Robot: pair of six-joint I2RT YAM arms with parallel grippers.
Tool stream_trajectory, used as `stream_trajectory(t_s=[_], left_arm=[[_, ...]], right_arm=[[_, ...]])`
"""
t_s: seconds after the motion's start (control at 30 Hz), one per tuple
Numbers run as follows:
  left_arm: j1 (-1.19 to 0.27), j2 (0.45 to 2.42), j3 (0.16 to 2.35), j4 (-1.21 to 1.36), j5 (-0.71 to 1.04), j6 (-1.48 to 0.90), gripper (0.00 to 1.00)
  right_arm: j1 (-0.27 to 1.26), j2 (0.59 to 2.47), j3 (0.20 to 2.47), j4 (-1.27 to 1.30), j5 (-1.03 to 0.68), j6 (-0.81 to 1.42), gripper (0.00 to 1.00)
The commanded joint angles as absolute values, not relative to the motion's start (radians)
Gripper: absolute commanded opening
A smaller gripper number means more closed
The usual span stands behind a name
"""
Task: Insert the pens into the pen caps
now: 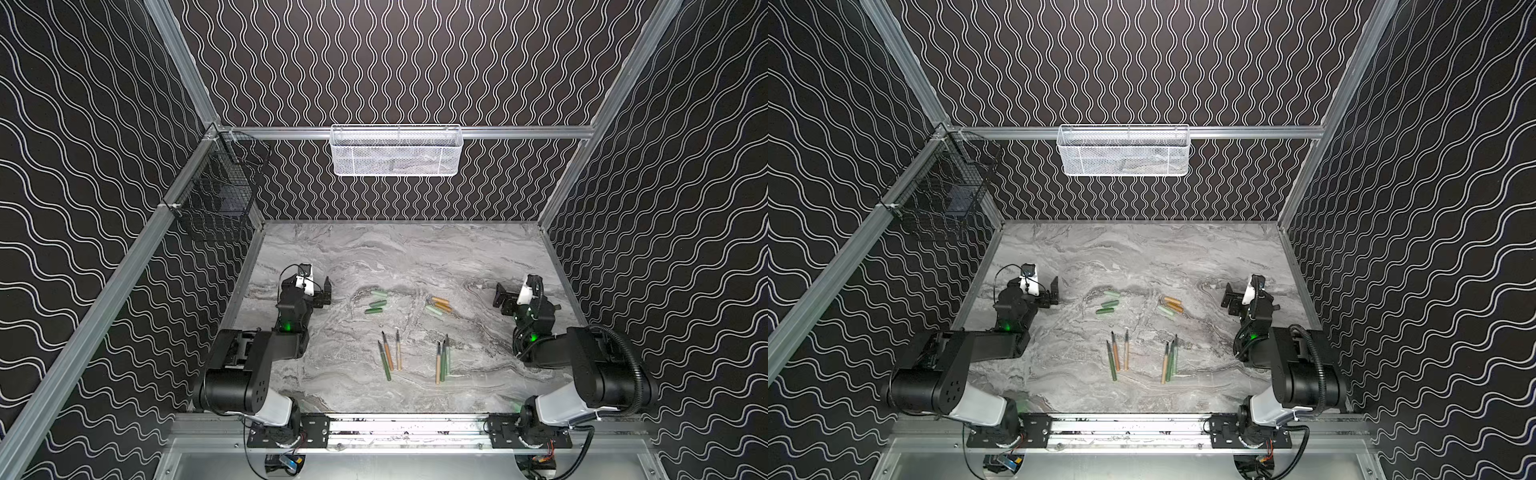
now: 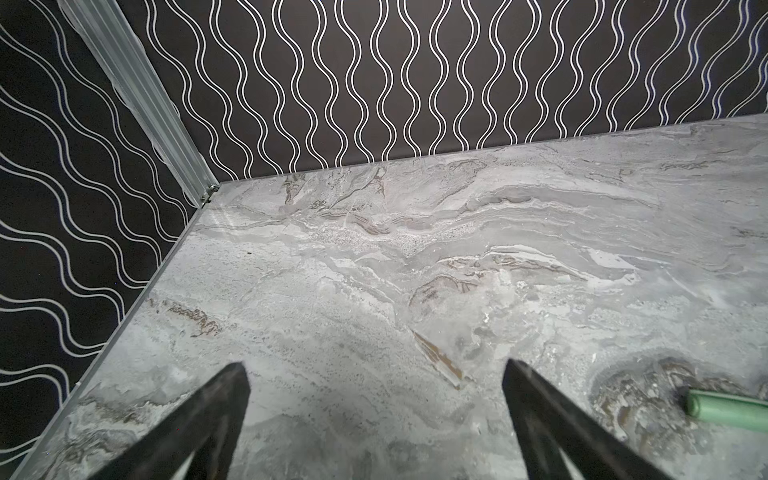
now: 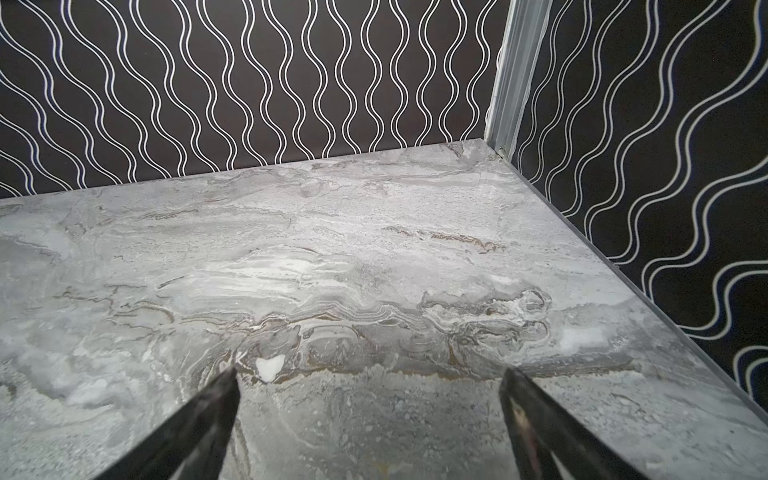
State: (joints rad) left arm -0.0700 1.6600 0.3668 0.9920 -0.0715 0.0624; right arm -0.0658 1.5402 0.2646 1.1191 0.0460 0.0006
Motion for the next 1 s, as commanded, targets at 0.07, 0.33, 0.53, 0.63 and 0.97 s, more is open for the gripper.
stream_trajectory(t_s=[0.07,0.33,0.53,0.63,0.97], left_arm=[[-0.067,1.662,0.373,1.024,-0.075,0.08,0.99],[-0.067,1.663,0.375,1.021,-0.069,0.079,0.99],[-0.067,1.664,0.376,1.019,-0.067,0.078,0.99],[-0.066,1.666,0.38,1.014,-0.063,0.077,0.99],[-0.064,1.666,0.386,1.003,-0.061,0.074,0.99]], right_arm=[[-0.065,1.54,0.269,1.166,0.051,0.011,1.0],[-0.053,1.537,0.267,1.168,0.062,0.001,1.0],[-0.017,1.54,0.246,1.214,0.116,-0.021,1.0],[-0.017,1.539,0.246,1.215,0.118,-0.021,1.0],[-0.015,1.541,0.246,1.217,0.119,-0.021,1.0]])
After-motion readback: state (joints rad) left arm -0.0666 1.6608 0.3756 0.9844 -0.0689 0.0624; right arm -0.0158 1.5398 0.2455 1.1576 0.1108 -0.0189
